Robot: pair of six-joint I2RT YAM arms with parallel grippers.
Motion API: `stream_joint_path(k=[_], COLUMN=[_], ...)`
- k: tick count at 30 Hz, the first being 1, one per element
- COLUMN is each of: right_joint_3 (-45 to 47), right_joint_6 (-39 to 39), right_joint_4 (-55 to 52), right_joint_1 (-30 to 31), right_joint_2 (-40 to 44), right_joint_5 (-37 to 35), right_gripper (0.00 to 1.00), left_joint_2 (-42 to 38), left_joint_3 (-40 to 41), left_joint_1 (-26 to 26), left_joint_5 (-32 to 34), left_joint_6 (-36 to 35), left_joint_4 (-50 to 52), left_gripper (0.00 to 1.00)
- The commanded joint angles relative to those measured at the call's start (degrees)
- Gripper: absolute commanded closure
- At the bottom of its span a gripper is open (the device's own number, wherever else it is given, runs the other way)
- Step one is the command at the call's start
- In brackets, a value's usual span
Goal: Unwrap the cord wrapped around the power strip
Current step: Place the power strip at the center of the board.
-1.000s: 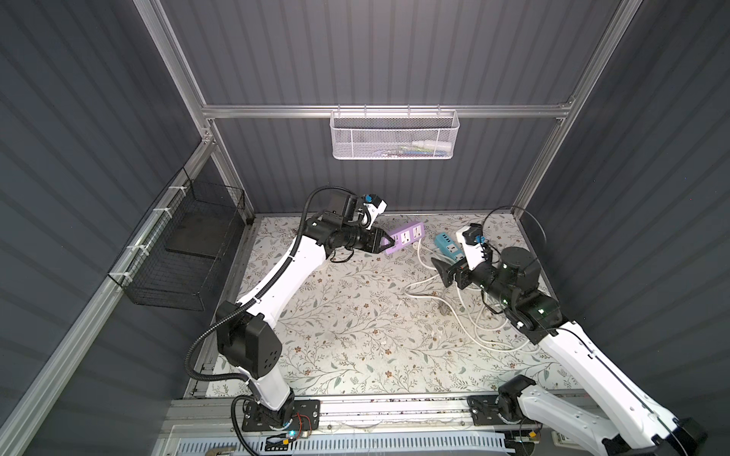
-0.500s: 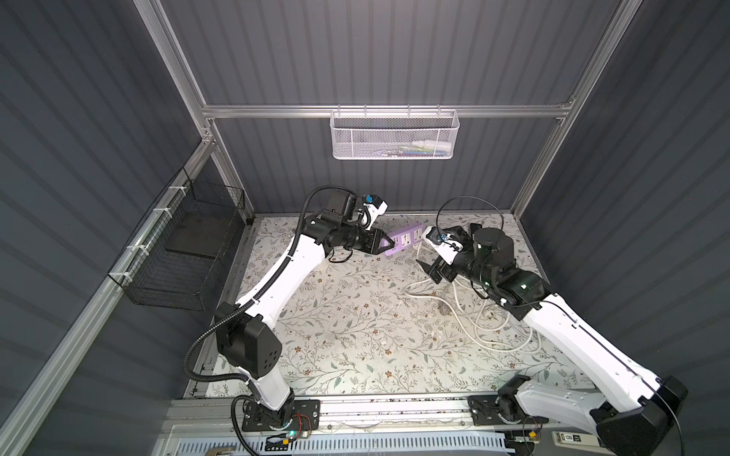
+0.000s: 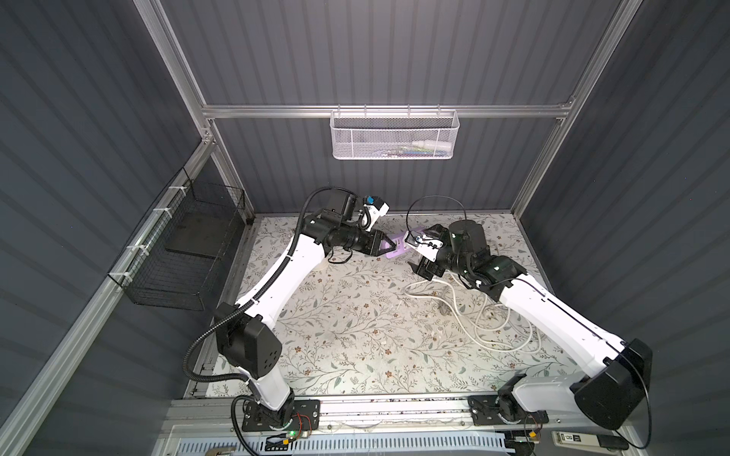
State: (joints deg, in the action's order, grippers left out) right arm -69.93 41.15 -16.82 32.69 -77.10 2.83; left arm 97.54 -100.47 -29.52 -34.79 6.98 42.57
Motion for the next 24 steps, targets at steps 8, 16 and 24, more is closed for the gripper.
stream_joint_path(k=[8,16,24], right_joint_3=[-0.47,-0.39,-1.22], right_joint_6=[3.82,1.73,-0.36], right_joint_4=[9.08,9.53,9.31], right_joint_1=[-0.25,-1.20,-2.40], right_joint_2=[-2.75,-4.23,-4.62], right_joint_5=[-2.14,0.27,3.56], right_gripper=[0.01,0.07,0.23], left_joint_2=[-0.42,-1.31,-1.45], left_joint_3=[-2.51,-2.53,-2.45], left_joint_1=[0.21,0.25,0.25], left_joint_5=[-3.77,-4.61,-5.27], left_joint_6=[-1.35,-1.51,-1.18], left_joint_4=[0.98,0.41,-0.33], left_gripper=[1.00,1.00,1.00])
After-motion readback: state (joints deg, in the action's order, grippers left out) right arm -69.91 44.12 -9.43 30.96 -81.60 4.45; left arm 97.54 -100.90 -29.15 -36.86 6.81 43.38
